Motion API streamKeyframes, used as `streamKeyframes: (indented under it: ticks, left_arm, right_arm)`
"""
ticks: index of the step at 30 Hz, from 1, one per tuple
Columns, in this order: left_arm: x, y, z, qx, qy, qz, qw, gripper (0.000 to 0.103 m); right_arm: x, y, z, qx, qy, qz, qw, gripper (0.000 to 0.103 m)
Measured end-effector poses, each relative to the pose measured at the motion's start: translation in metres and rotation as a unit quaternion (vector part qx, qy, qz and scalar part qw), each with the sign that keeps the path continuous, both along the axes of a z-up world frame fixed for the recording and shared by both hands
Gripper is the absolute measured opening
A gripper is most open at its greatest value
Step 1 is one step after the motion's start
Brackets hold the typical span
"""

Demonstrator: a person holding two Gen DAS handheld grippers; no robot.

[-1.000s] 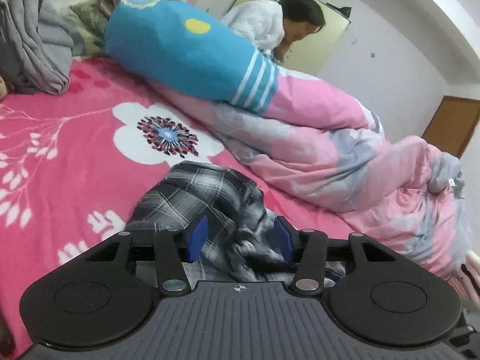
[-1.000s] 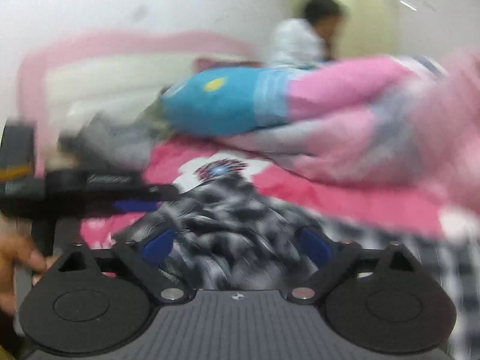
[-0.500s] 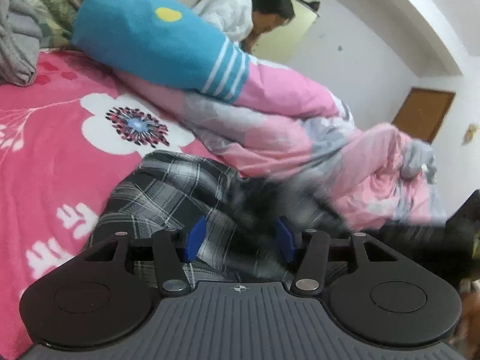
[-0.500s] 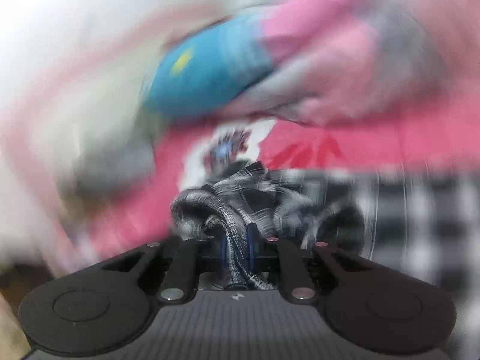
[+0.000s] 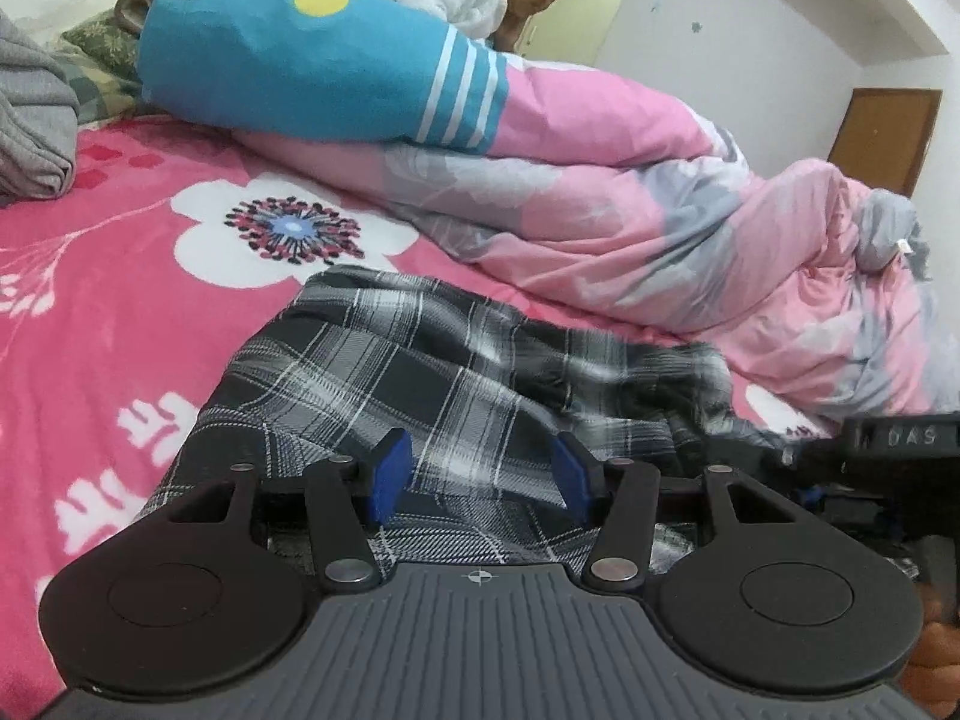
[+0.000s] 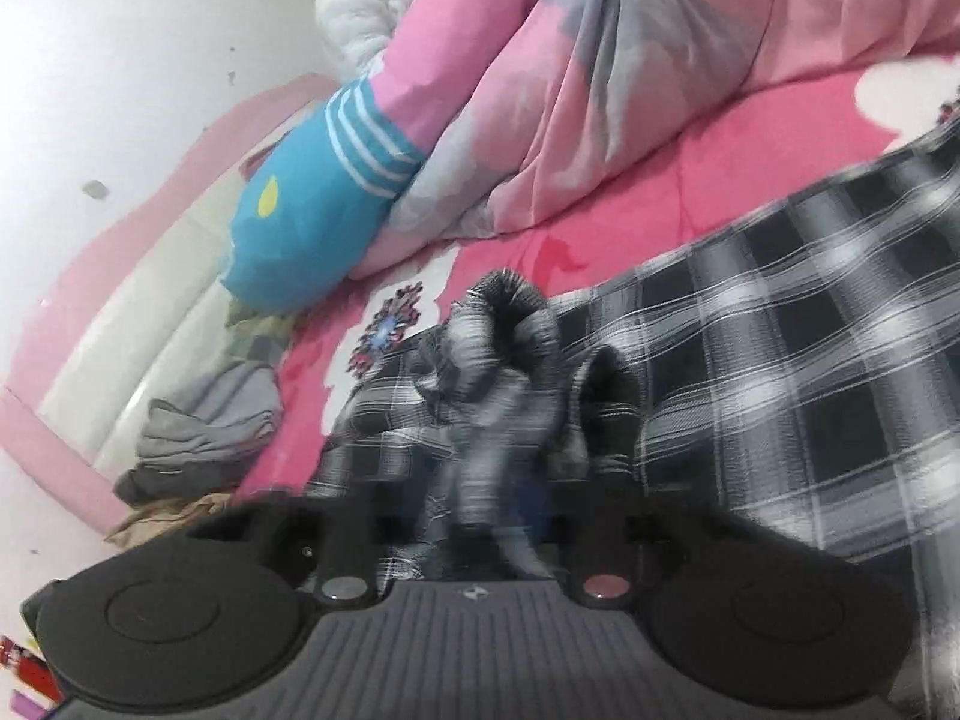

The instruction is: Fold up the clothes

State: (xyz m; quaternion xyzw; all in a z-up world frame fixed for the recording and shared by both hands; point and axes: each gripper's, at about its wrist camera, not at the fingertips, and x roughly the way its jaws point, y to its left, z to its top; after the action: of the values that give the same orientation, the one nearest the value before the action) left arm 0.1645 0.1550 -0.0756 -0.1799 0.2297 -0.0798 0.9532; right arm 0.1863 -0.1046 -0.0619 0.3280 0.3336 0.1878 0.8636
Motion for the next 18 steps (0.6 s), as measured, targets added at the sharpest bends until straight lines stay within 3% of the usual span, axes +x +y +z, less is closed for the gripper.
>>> streamKeyframes:
  ticks: [3, 7, 10, 12, 18]
  left_arm:
    - [-0.001, 0.001, 0.001, -0.004, -0.005, -0.002, 1.0000, 0.052]
    - [0.000, 0.000, 0.000, -0.008, -0.004, -0.003, 1.0000, 0.052]
    - [0.001, -0.001, 0.000, -0.009, -0.006, -0.008, 0.9999, 0.052]
    - [0.002, -0.005, -0.001, 0.001, -0.003, -0.010, 0.9999, 0.052]
    - [0.005, -0.016, -0.004, 0.041, 0.011, -0.010, 0.9990, 0.052]
  right_arm:
    - [-0.012, -0.006, 0.006, 0.060, -0.002, 0.002, 0.998, 0.010]
    - [-0.016, -0.004, -0.015, 0.097, 0.039, 0.005, 0.995, 0.010]
    - [-0.023, -0.010, -0.015, 0.132, 0.033, 0.002, 0.991, 0.010]
    - [-0.026, -0.011, -0.009, 0.122, 0.018, 0.003, 0.992, 0.010]
    - [-0.026, -0.034, -0.032, 0.076, 0.054, -0.038, 0.995, 0.013]
